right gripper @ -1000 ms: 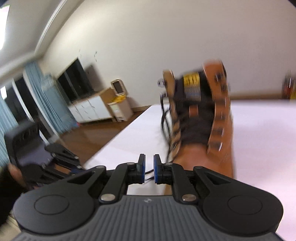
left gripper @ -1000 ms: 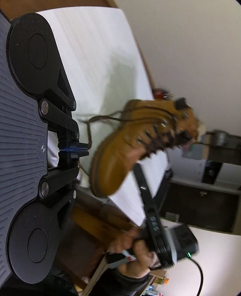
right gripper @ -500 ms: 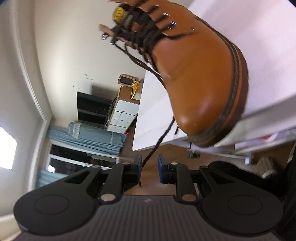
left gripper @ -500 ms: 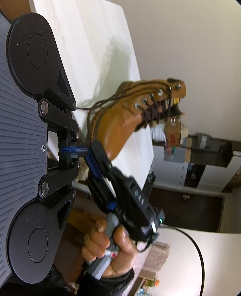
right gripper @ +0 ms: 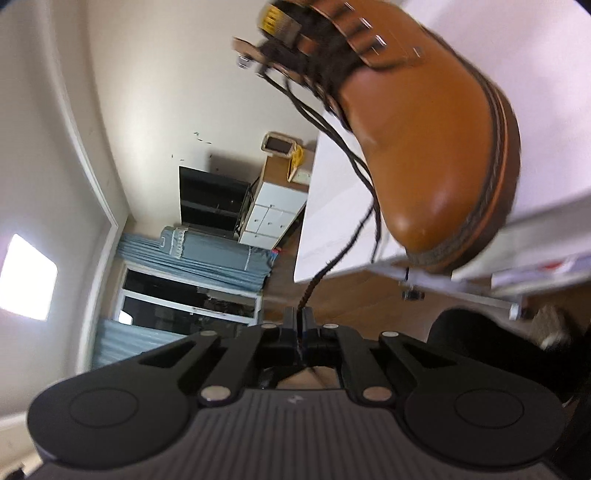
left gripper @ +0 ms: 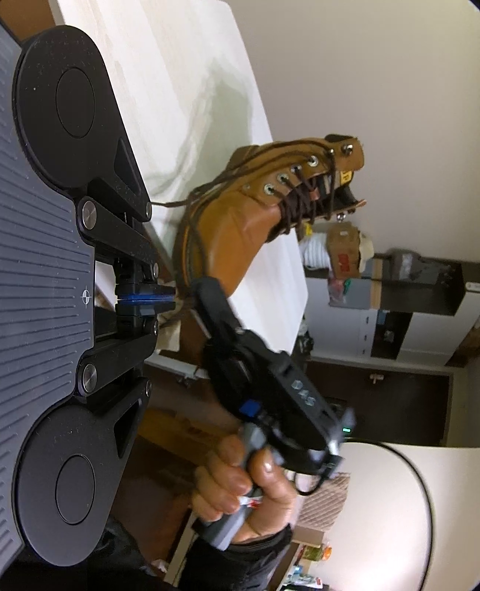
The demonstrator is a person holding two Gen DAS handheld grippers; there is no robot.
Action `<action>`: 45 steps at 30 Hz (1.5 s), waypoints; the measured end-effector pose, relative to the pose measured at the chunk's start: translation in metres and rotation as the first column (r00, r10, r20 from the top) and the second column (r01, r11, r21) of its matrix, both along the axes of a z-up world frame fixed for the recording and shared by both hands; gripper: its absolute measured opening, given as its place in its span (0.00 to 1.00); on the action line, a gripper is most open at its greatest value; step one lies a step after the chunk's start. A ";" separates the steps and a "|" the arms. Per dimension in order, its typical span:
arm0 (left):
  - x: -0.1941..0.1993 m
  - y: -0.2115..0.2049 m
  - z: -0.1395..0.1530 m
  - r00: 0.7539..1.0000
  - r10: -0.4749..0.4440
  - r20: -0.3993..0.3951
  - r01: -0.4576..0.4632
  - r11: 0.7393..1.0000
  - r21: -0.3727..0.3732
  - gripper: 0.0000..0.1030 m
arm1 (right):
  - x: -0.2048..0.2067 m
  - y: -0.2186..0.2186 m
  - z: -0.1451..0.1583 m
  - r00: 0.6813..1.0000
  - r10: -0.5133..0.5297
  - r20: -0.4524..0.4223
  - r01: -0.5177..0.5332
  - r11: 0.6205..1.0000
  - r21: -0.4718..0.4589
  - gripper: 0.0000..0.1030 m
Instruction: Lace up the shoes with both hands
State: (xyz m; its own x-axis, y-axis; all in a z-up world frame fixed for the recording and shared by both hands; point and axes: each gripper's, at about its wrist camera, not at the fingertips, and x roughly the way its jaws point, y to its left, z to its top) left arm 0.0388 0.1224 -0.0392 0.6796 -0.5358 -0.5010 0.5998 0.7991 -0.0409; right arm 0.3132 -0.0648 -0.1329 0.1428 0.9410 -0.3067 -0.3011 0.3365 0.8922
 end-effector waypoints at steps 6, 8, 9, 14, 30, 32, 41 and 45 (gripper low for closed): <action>0.017 0.001 0.011 0.996 -0.032 0.082 0.022 0.993 0.116 0.02 | -0.028 0.018 0.053 0.871 0.235 0.431 -0.060 0.922 -0.382 0.03; 0.026 -0.003 0.017 0.990 -0.086 0.111 0.068 0.985 0.157 0.08 | -0.037 0.022 0.063 0.806 0.322 0.497 -0.063 0.881 -0.468 0.03; 0.033 -0.011 0.021 0.978 -0.154 0.141 0.120 0.966 0.227 0.08 | -0.042 0.023 0.068 0.776 0.357 0.520 -0.063 0.864 -0.499 0.03; 0.038 -0.043 0.019 0.904 -0.385 0.182 0.256 0.833 0.490 0.13 | -0.063 0.029 0.084 0.631 0.505 0.589 -0.031 0.775 -0.631 0.03; 0.037 -0.078 -0.004 0.774 -0.613 0.163 0.389 0.661 0.642 0.03 | -0.070 0.015 0.097 0.584 0.559 0.589 -0.067 0.756 -0.652 0.03; 0.035 -0.071 -0.004 0.802 -0.573 0.168 0.384 0.710 0.590 0.03 | -0.068 0.010 0.098 0.597 0.537 0.596 -0.069 0.774 -0.629 0.04; 0.012 -0.048 -0.003 0.854 -0.481 0.196 0.324 0.788 0.523 0.03 | -0.011 0.018 0.105 0.717 0.269 0.643 0.074 0.888 -0.454 0.11; 0.007 -0.045 0.003 0.854 -0.474 0.214 0.311 0.795 0.521 0.03 | 0.014 0.046 0.099 0.734 0.267 0.624 0.053 0.894 -0.445 0.14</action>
